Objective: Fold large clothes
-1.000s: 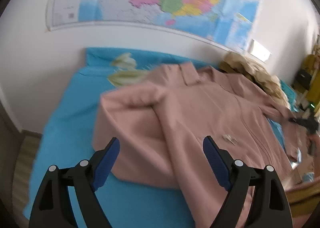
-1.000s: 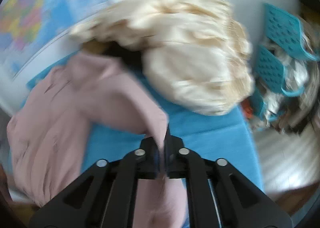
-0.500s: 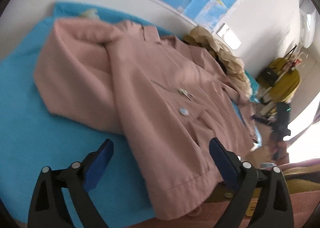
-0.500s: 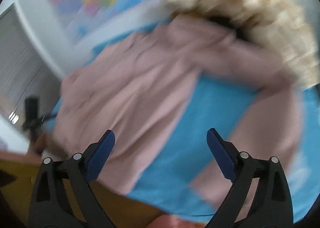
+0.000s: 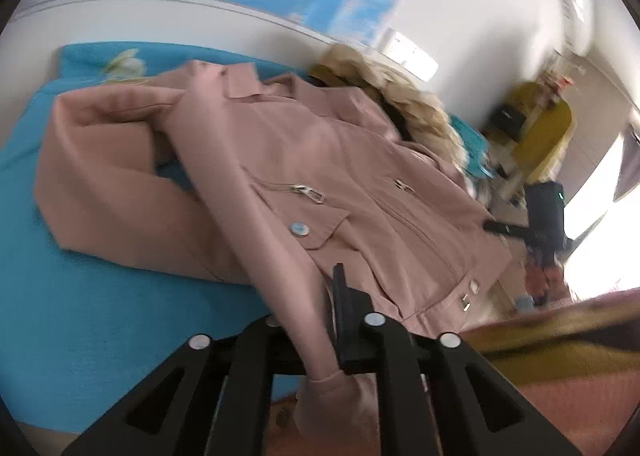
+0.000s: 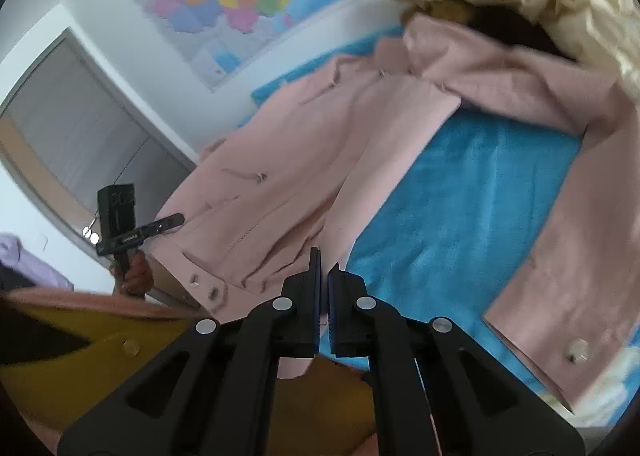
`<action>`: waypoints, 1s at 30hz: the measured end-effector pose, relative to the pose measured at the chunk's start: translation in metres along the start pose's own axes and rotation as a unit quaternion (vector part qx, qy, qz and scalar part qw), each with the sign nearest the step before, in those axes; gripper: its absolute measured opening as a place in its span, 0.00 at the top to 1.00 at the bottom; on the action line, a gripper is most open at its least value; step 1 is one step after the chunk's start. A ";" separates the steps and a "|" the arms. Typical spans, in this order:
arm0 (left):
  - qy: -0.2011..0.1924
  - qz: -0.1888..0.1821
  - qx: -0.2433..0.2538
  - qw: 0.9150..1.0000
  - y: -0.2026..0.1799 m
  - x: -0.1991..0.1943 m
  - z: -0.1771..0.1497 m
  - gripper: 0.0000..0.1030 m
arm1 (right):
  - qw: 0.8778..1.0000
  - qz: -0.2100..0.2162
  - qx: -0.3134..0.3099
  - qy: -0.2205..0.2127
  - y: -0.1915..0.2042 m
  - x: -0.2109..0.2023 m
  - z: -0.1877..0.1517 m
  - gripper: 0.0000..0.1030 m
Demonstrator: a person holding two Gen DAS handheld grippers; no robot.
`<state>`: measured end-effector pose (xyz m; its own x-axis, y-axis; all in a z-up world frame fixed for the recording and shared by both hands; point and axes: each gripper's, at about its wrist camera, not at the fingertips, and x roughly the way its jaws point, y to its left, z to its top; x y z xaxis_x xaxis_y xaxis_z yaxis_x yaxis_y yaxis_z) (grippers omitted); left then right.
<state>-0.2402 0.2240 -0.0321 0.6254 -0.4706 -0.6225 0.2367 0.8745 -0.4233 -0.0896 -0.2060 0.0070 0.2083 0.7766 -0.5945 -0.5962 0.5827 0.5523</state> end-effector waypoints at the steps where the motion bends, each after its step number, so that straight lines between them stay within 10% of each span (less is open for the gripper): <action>1: 0.011 0.019 0.017 1.000 -0.003 0.003 -0.001 0.80 | 1.000 -0.009 -0.003 0.008 -0.001 -0.002 -0.002 0.97; 4: 0.028 0.076 0.027 0.996 0.003 0.012 0.000 0.36 | 0.997 -0.049 0.026 0.056 -0.024 0.011 -0.009 0.86; 6: 0.010 0.085 0.017 0.996 0.010 0.006 0.005 0.36 | 0.993 -0.088 0.035 0.070 -0.035 0.014 -0.012 0.52; 11: -0.051 0.109 -0.001 0.993 0.022 -0.023 0.022 0.30 | 0.983 -0.179 0.035 -0.035 -0.048 -0.038 0.001 0.25; 14: -0.053 0.121 0.012 0.991 0.014 -0.012 0.039 0.30 | 0.960 -0.272 0.045 -0.050 -0.065 -0.049 0.009 0.24; 21: -0.033 0.090 0.057 0.994 -0.017 0.035 0.066 0.29 | 0.941 -0.337 0.024 0.021 -0.102 -0.007 0.018 0.16; 25: -0.023 0.064 0.079 0.995 -0.031 0.058 0.079 0.26 | 0.934 -0.354 -0.012 0.048 -0.102 0.008 0.018 0.37; 27: -0.016 0.052 0.089 0.995 -0.038 0.068 0.084 0.26 | 0.934 -0.354 -0.009 0.051 -0.101 0.001 0.022 0.96; 30: -0.009 0.035 0.102 0.994 -0.046 0.080 0.089 0.26 | 0.958 -0.283 0.026 0.040 -0.097 -0.018 0.027 0.96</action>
<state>-0.1348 0.1569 -0.0042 0.6584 -0.4071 -0.6331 0.3373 0.9115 -0.2353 -0.0143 -0.2701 -0.0203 0.4254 0.3121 -0.8495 -0.3643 0.9183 0.1550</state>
